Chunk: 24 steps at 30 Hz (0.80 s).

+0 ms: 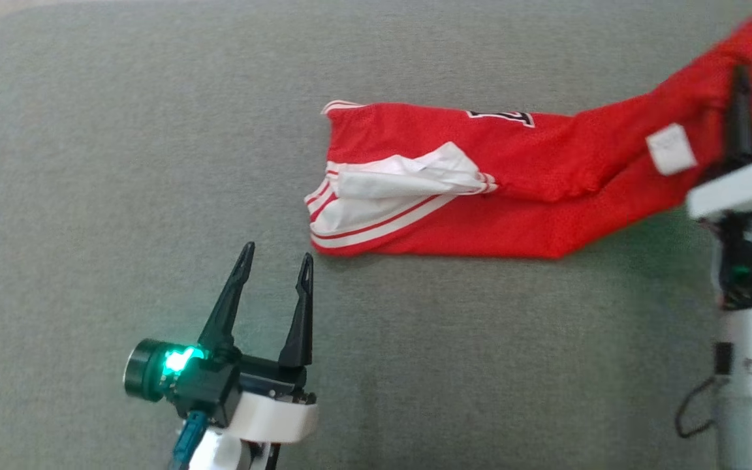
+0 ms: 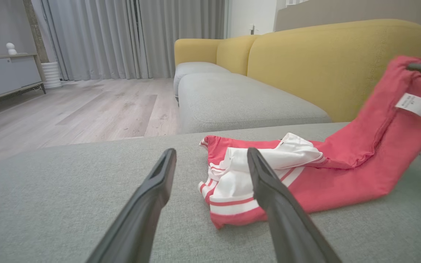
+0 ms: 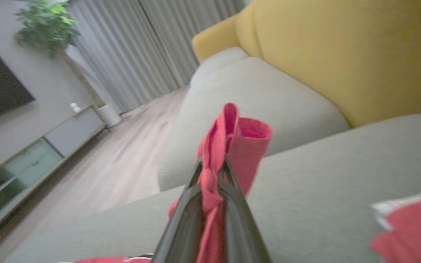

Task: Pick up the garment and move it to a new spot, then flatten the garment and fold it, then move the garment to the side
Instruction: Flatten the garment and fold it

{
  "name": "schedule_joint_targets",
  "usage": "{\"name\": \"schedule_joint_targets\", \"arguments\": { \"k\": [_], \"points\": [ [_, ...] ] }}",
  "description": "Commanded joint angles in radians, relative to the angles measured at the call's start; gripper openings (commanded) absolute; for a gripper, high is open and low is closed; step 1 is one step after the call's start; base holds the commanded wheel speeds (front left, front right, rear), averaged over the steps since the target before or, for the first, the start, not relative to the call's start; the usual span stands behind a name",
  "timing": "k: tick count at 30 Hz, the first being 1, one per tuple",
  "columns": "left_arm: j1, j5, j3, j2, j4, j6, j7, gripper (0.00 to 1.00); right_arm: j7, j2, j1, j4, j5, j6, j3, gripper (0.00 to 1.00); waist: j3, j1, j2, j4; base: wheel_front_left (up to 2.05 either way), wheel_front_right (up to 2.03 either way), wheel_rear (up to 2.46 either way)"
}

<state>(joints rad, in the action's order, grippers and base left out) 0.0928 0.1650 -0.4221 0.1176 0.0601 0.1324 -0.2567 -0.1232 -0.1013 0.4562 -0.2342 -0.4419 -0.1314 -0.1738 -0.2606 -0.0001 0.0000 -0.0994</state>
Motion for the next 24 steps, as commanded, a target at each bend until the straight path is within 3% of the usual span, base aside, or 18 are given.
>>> {"name": "schedule_joint_targets", "arguments": {
  "k": [1, 5, 9, 16, 23, 24],
  "points": [
    [0.012, -0.009, 0.031, 0.000, -0.031, -0.003, -0.005, 1.00, -0.009, 0.013, 0.031, 0.053, -0.008, 0.001, 0.045, 0.00, -0.003, 0.0001, 0.0000, -0.018, 0.00, 0.00, 0.00],
    [0.027, -0.016, 0.019, -0.010, -0.018, -0.027, -0.005, 1.00, -0.038, 0.041, 0.042, 0.122, -0.015, 0.001, 0.173, 0.00, -0.007, 0.0001, 0.0000, -0.076, 0.00, 0.00, 0.00],
    [0.054, -0.030, 0.004, -0.021, -0.005, -0.048, -0.005, 1.00, -0.050, 0.050, 0.037, 0.109, -0.045, 0.001, 0.298, 0.00, -0.005, 0.0001, 0.0000, -0.135, 0.00, 0.00, 0.00],
    [0.066, -0.036, 0.000, -0.037, 0.006, -0.058, -0.005, 1.00, 0.011, 0.051, 0.060, -0.034, -0.143, 0.001, 0.524, 0.00, -0.006, 0.0001, 0.0000, -0.202, 0.00, 0.00, 0.00],
    [0.064, -0.040, -0.001, -0.050, 0.006, -0.063, -0.005, 1.00, 0.119, 0.051, 0.161, -0.216, -0.242, 0.001, 0.687, 0.00, -0.013, 0.0001, 0.0000, -0.231, 0.00, 0.00, 0.00],
    [0.065, -0.041, -0.001, -0.051, 0.005, -0.063, -0.005, 1.00, 0.132, 0.051, 0.175, -0.246, -0.254, 0.001, 0.705, 0.11, -0.014, 0.0001, 0.0000, -0.232, 0.00, 0.00, 0.00]
  ]
}}
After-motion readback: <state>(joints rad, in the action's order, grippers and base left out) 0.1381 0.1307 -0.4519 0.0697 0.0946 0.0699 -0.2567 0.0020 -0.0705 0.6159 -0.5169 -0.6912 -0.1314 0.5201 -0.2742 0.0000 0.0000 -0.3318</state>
